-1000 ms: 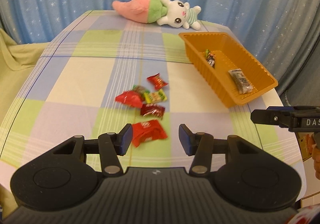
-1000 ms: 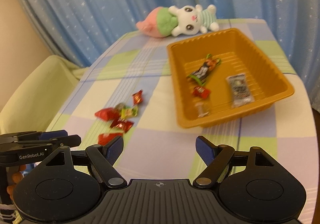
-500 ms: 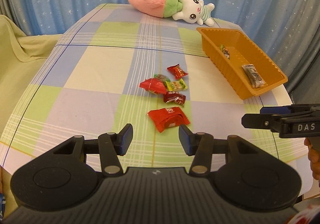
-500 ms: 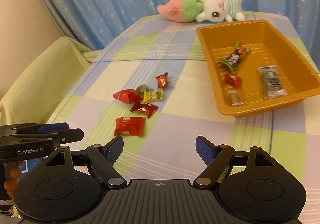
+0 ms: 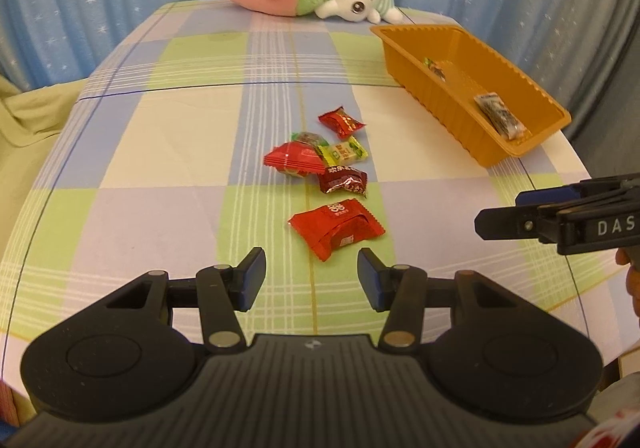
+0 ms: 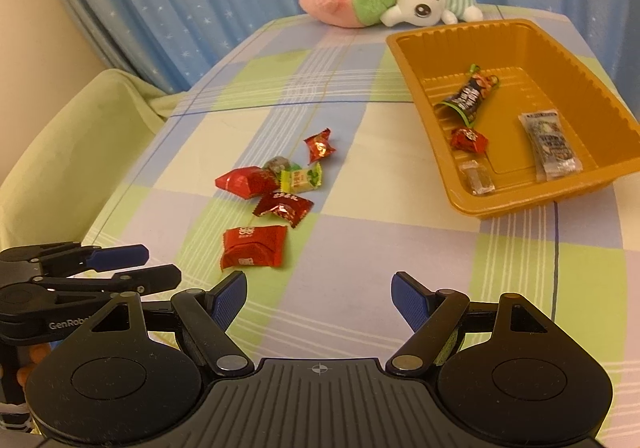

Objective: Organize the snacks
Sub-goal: 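Lower the left gripper onto the large red candy packet and close it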

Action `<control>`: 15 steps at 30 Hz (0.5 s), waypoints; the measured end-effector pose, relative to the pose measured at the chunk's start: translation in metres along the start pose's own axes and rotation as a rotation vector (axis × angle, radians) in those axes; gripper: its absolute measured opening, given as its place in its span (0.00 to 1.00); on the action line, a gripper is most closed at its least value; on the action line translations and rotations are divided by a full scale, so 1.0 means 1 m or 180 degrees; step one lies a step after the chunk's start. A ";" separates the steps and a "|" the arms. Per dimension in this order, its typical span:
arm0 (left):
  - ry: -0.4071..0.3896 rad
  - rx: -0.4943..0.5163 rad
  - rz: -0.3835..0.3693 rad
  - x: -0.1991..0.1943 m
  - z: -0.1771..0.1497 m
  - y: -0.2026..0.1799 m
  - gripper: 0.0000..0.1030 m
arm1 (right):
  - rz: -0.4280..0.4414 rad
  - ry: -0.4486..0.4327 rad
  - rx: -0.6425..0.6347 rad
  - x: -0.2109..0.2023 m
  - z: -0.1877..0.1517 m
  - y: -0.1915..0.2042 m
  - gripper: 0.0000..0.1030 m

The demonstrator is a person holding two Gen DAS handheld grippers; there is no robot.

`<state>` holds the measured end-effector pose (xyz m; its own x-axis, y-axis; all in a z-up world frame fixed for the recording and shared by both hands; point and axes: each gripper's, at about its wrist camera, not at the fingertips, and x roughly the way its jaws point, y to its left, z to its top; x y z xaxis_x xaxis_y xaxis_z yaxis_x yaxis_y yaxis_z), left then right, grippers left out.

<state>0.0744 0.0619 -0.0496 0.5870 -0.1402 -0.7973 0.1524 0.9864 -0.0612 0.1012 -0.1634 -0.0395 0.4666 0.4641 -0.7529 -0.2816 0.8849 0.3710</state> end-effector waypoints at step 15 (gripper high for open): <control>0.0086 0.0686 -0.0304 0.056 0.027 -0.009 0.53 | -0.0287 -0.0050 0.0371 -0.003 -0.003 -0.016 0.77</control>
<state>0.1272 0.0428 -0.0778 0.5406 -0.2269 -0.8101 0.3742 0.9273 -0.0100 0.1014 -0.1786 -0.0451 0.4990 0.3823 -0.7777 -0.1391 0.9211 0.3636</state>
